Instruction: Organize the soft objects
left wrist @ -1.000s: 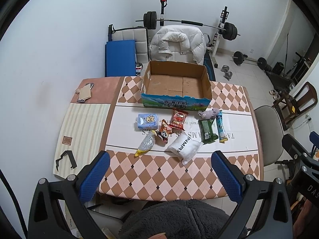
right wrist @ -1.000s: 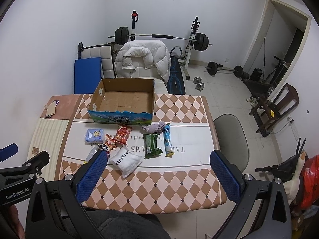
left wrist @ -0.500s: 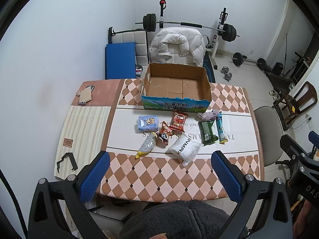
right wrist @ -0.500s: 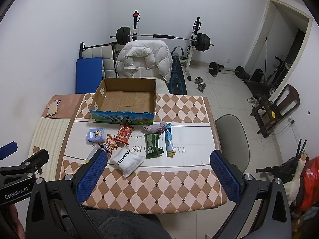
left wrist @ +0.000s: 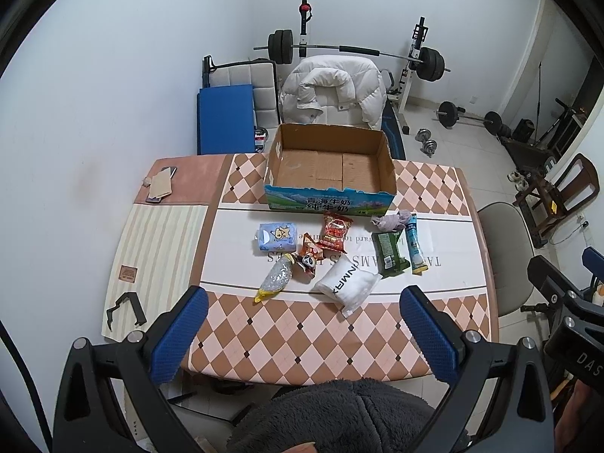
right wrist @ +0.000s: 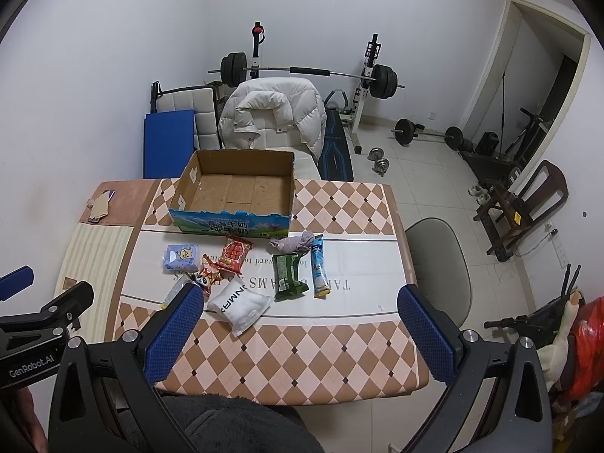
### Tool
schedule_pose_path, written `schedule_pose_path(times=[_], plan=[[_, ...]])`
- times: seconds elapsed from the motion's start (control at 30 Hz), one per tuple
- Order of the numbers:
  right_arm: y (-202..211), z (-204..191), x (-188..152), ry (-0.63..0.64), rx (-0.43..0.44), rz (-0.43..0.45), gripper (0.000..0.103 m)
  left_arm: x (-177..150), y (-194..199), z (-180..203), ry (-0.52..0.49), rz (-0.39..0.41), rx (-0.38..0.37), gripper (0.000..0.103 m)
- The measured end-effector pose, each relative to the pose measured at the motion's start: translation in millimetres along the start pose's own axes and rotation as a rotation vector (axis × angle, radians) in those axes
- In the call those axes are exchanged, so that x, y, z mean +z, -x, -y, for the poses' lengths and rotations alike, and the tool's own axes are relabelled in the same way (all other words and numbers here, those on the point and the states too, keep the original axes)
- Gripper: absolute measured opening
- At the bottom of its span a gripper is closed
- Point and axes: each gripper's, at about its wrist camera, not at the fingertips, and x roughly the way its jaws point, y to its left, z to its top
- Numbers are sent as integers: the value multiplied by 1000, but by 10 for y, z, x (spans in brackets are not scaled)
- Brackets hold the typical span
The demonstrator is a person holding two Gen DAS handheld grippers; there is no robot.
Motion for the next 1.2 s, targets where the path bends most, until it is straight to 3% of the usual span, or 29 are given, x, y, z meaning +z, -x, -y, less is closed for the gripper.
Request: schedule_pose_path(times=[0.83, 0.93, 1.03, 1.2], plan=[[-9, -12, 5, -10, 8, -7, 103, 21, -19, 44, 4, 21, 4, 103], [-167, 1, 76, -14, 9, -42, 103, 99, -255, -34, 1, 14, 40, 103], [-530, -3, 148, -30, 35, -109, 103, 169, -705, -161, -14, -56, 76, 103], [-1537, -306, 65, 51, 134, -269, 103, 126, -1510, -360, -69, -167, 138, 103]])
